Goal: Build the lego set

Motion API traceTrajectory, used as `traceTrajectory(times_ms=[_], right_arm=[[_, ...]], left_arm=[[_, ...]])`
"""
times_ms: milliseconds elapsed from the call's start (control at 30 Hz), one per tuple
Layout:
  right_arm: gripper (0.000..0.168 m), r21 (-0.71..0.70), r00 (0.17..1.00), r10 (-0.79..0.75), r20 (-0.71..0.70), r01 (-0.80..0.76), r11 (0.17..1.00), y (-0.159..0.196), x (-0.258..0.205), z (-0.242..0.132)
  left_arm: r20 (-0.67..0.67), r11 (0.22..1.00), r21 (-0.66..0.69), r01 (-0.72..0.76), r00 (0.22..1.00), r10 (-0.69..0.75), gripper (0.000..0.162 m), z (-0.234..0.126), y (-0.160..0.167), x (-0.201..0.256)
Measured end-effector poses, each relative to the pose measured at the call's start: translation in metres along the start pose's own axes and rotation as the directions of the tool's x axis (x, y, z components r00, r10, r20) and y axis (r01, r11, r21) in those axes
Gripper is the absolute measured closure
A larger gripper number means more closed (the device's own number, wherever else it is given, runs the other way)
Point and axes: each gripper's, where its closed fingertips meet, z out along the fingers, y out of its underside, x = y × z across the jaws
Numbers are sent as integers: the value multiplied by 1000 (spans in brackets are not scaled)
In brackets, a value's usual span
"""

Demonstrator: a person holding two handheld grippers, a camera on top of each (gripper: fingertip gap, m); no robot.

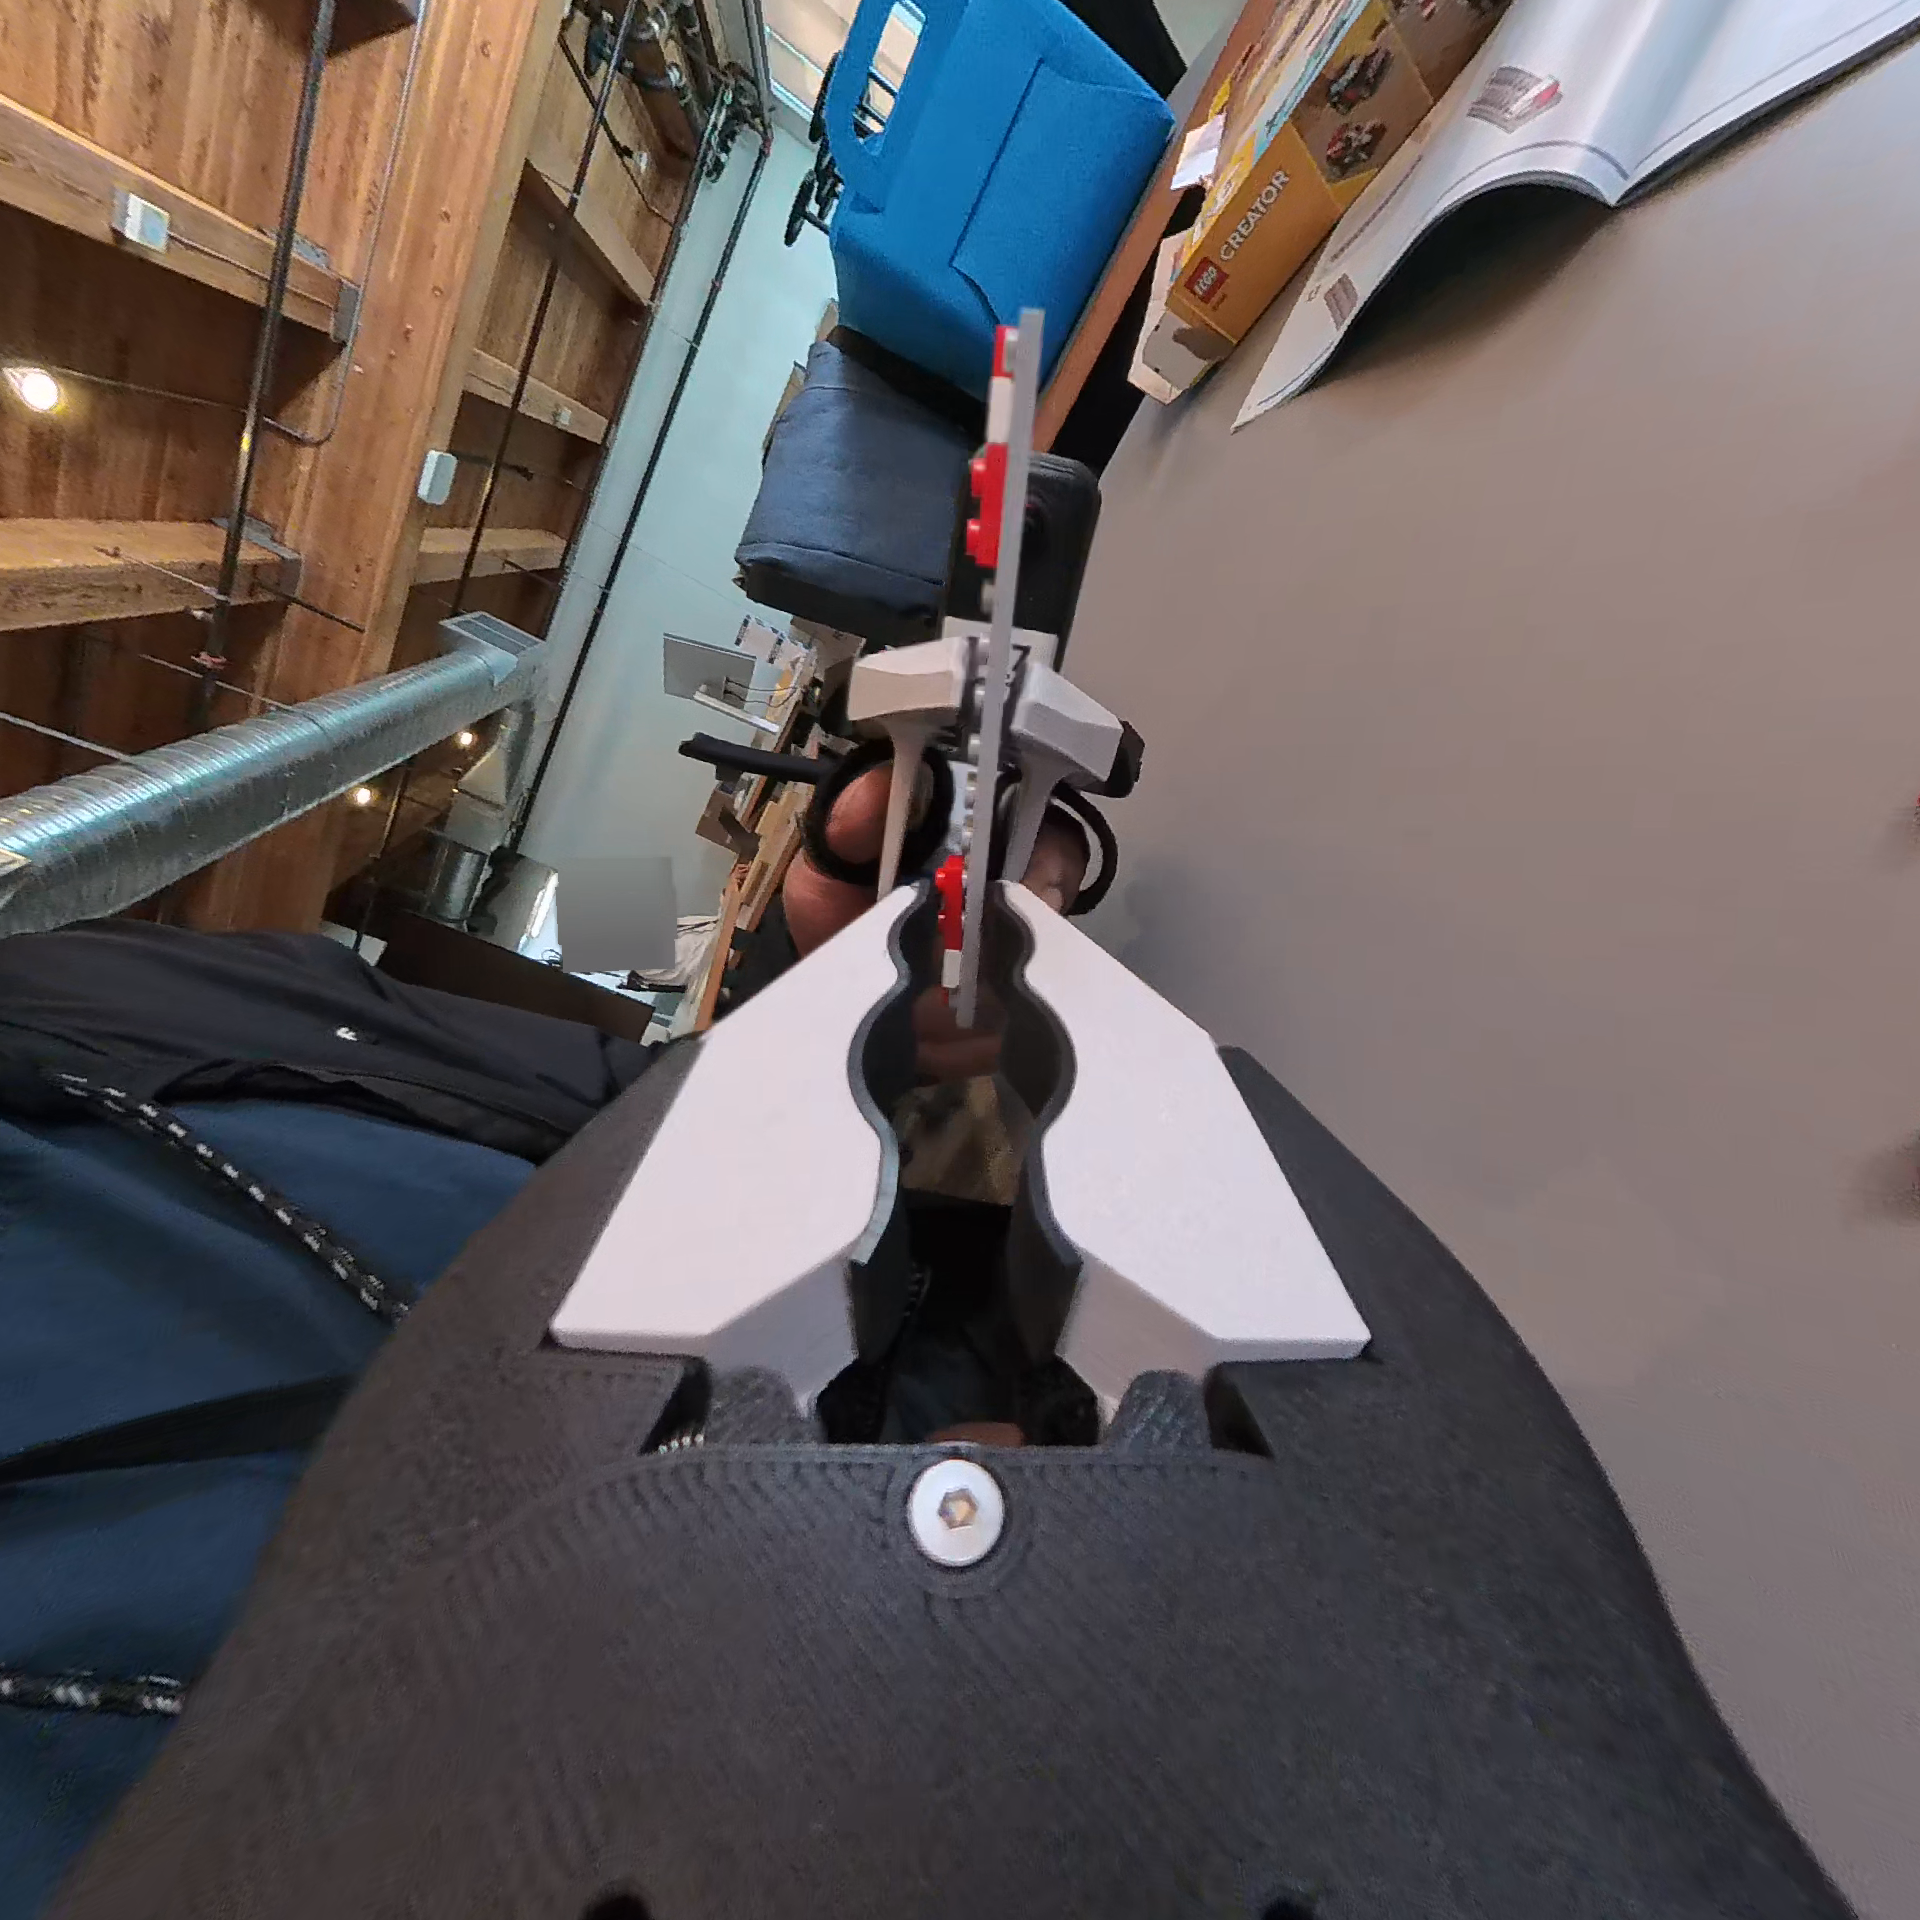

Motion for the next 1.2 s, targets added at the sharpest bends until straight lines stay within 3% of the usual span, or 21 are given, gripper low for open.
traceTrajectory(times_ms=[233, 367, 700, 800, 933, 1000, 1200], right_arm=[[162, -5, 1000, -27, -4, 27, 1000, 2, -4, 0], [161, 15, 998, -63, -20, 63, 998, -5, -8, -2], [162, -21, 988, -148, -31, 148, 989, -3, -22, 1], [161, -8, 986, -163, -32, 163, 987, -5, -25, 3], [159, 11, 976, -212, -42, 213, 977, -10, -30, 5], [146, -8, 976, -213, -39, 213, 977, -8, -32, 6], [157, 24, 979, -206, -14, 206, 978, -13, -38, 9]], left_arm=[[-32, 995, -47, -92, 995, 91, 154, -1, 6, 8], [-36, 977, -144, -160, 987, 156, 149, -3, 22, 11], [-47, 925, -191, -330, 944, 327, 155, -7, 28, 20], [-48, 913, -174, -369, 929, 366, 155, -7, 26, 24], [-109, 943, -83, -323, 943, 314, 155, -9, 18, 33], [-143, 955, -35, -295, 947, 288, 155, -12, 13, 37], [-181, 946, -18, -325, 931, 316, 155, -12, 16, 43]])
